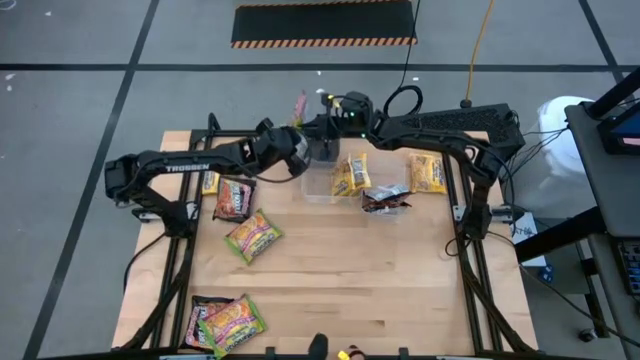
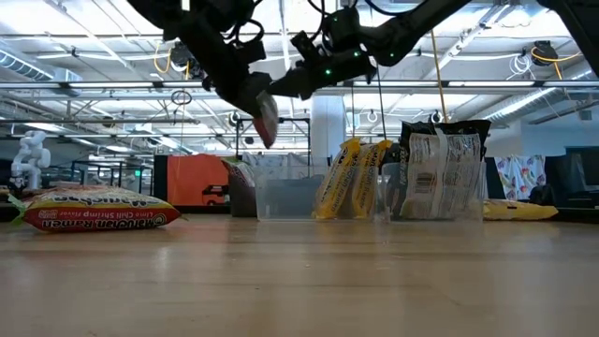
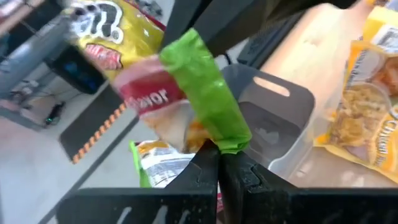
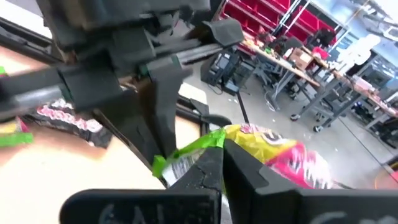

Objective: Sort Maruchan noodles
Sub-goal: Put the green noodle pack into the black bin

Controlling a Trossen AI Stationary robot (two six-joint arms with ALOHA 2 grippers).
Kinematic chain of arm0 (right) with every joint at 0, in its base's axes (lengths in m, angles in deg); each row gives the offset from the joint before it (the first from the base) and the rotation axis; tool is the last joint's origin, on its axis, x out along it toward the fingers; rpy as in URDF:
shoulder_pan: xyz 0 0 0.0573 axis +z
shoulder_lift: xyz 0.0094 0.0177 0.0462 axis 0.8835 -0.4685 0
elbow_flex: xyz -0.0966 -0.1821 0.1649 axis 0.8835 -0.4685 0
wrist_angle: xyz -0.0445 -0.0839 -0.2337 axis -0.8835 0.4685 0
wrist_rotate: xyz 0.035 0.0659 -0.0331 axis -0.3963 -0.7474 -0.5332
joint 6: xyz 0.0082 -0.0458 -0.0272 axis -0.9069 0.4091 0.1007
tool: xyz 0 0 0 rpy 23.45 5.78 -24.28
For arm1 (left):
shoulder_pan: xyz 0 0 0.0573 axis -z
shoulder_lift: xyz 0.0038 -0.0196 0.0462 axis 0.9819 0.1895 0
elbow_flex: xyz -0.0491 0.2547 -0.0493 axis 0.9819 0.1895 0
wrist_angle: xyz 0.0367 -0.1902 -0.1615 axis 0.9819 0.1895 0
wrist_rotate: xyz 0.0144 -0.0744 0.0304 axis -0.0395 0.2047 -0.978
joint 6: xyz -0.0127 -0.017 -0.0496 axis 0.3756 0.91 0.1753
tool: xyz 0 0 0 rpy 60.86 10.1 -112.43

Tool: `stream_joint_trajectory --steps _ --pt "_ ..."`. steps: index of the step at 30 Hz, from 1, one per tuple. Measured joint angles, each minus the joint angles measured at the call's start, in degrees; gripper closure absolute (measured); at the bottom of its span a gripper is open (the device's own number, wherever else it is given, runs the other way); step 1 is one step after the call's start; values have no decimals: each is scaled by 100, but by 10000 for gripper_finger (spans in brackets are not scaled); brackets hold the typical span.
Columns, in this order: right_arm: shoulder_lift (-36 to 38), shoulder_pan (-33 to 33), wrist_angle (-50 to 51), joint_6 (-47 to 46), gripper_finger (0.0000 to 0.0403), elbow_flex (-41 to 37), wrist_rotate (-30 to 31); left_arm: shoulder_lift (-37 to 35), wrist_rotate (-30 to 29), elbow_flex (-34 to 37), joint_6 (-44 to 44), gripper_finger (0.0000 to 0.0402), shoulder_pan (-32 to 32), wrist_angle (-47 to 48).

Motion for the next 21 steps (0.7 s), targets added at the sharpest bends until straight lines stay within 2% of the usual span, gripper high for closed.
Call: stream_joint_trajectory --steps 3,11,21 --pt "-5 -100 42 -13 403 -2 1 0 309 0 -18 401 -174 -11" --pt "-96 -389 28 -188 403 -9 -382 -2 443 0 5 401 -433 -7" --pt "-316 -598 -124 -288 403 -10 -433 -7 679 0 210 401 -432 -84"
